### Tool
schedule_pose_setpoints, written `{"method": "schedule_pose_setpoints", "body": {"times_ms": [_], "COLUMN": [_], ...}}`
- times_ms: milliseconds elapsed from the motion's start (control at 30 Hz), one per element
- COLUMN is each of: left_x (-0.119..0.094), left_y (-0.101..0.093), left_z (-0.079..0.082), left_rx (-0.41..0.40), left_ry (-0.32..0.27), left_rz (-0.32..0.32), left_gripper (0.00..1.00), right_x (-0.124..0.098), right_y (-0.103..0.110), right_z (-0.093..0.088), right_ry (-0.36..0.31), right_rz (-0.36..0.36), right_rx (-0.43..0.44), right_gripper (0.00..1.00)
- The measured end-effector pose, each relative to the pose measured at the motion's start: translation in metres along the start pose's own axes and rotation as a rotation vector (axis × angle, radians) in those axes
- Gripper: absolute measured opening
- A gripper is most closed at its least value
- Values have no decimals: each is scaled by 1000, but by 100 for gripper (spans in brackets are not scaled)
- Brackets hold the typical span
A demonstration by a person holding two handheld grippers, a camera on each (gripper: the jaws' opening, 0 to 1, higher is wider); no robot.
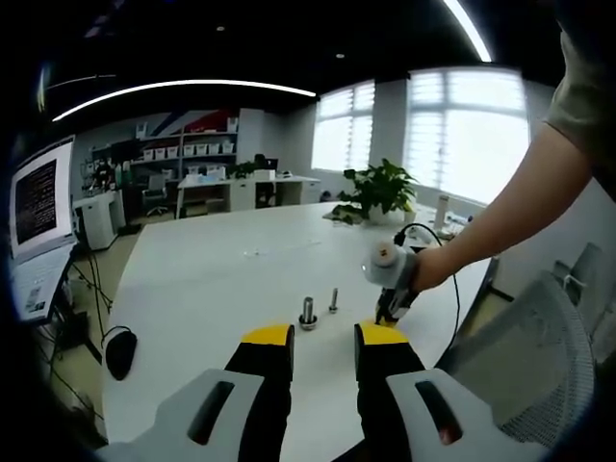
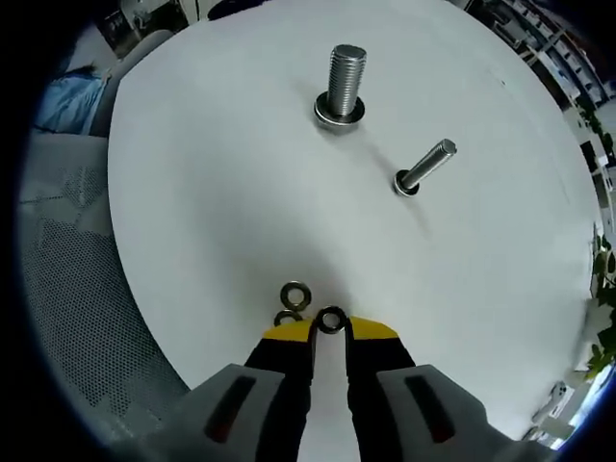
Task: Place the washer onto the threaded stud by aligning its center hole with the stud, sliding it down to the base, and recovering from edge contact or off-axis alignment until the washer reaches the visible bottom stop.
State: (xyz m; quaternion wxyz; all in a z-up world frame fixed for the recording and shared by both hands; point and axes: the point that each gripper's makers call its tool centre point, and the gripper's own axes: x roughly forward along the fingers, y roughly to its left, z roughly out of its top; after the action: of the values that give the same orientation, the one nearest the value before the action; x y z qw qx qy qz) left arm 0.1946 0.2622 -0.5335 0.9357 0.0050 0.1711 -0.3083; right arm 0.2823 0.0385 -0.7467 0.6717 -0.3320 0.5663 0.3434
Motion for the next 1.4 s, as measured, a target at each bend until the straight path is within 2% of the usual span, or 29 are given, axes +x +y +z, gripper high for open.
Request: {"method": "schedule_pose_setpoints", "body": {"times_ms": [333,567,767,833,967,1133,1333,1400], "left_x": [0,0,0,0,0,0,0,0], "left_y": [-1,0,-1,-1,-1,-2,-2,-2], "left_z": [0,1,1,1,1,2,2,3], "left_rx": [-4,-5,-1,-2,-2,-2,-4,-4], "left_ry": [0,-2,-2,-3,-5,-8,-9,-12], "left_rz": [-5,-5,-6,-7,-9,-12,-14,-16], "left_gripper": [22,22,22,22,22,22,22,22], "right_x": [0,-1,-2,-5,-13,-22,-34,-42], "right_y": [-1,-1,-7,-7,-8,-13,-17,-22], "right_z": [-1,-1,-4,0,3,15,29,41], "right_ry": [-18,-16,-27,-62,-70,-116,-148,-179], "right_rz": [-12,-24,-18,-11,-19,-19,-28,-42], "right_rx": [35,26,115,148,138,165,146,132], "right_gripper": [14,14,13,13,13,13,13,13]}}
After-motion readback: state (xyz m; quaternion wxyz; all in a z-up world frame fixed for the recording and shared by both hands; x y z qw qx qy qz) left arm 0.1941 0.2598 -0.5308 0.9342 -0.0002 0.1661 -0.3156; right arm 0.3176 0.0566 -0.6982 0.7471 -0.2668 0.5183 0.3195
